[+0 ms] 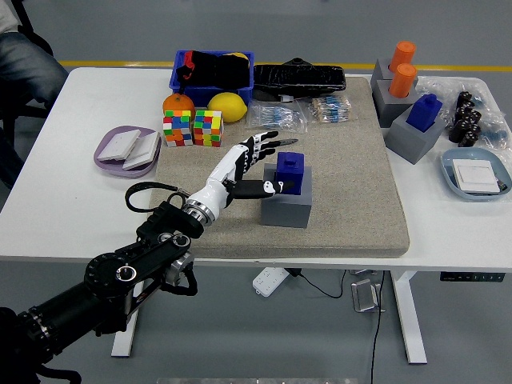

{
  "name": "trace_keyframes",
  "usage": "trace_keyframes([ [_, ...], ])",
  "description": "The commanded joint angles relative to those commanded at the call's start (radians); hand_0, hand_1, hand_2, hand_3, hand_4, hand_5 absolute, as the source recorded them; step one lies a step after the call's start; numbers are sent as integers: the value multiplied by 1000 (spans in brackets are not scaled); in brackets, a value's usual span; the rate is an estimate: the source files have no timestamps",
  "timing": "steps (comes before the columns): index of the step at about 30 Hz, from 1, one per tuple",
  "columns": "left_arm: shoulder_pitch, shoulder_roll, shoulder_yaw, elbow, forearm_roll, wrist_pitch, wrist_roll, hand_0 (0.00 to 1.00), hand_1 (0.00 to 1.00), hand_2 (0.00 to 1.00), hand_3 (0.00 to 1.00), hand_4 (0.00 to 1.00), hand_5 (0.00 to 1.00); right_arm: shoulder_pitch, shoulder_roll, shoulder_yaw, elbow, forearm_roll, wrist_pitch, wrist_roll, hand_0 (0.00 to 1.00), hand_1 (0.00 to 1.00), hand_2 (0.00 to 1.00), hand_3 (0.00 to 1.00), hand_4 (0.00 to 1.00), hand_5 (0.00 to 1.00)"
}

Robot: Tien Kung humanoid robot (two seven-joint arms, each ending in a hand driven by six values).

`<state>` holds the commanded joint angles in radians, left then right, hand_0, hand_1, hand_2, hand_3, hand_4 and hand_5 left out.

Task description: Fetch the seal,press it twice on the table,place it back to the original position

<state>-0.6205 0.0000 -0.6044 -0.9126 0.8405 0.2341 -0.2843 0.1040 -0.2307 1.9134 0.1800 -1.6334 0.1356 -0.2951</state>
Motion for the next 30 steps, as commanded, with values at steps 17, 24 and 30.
trace_keyframes([
  [17,-3,0,22,-16,-5,9,0,870,785,785,843,867,2,0,1,-3,0,2,0,0,884,748,732,746,833,519],
  [24,-5,0,32,-24,-6,11,1,876,795,781,844,855,2,0,1,-1,0,1,-1,0,884,748,732,745,833,519],
  [30,-4,0,41,-25,-7,14,2,874,785,765,840,843,2,0,1,-3,0,3,0,0,884,748,732,745,833,518],
])
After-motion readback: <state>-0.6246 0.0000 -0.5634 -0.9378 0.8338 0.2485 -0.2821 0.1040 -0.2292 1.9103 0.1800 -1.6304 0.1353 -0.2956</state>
